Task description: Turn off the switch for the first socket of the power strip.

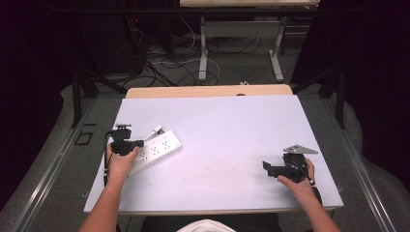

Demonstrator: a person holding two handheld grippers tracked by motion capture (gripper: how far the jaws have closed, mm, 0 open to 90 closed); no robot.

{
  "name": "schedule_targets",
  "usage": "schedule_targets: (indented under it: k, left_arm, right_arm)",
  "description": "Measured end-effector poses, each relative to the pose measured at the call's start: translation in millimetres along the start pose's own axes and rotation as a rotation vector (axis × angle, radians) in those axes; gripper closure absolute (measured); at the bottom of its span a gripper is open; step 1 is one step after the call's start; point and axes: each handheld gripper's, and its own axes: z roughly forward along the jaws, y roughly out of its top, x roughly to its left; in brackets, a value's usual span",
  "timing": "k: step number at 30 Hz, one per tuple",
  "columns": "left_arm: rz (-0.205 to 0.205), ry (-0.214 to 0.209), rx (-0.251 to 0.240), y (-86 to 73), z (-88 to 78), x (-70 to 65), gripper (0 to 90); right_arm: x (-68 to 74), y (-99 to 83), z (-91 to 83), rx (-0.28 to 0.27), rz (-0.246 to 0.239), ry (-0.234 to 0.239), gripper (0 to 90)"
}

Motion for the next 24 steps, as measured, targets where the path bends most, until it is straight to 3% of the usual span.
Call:
schedule_targets:
  k: [5, 8, 24]
  left_arm:
    - [-0.004, 0.011, -0.019, -0.9, 2.3, 0.5, 90.0]
    - [-0.001, 0.007, 0.002, -1.0, 2.1, 1.5, 90.0]
    - [-0.025, 0.003, -0.012, -2.8, 3.9, 3.4, 90.0]
  right_arm:
    - [0.2, 0.0, 0.0, -0.001, -0.001, 0.001, 6.8]
    - [0.3, 0.0, 0.0, 0.001, 0.000, 0.002, 6.9]
    - [0.3, -0.2, 0.3, 0.006, -0.010, 0.002, 6.9]
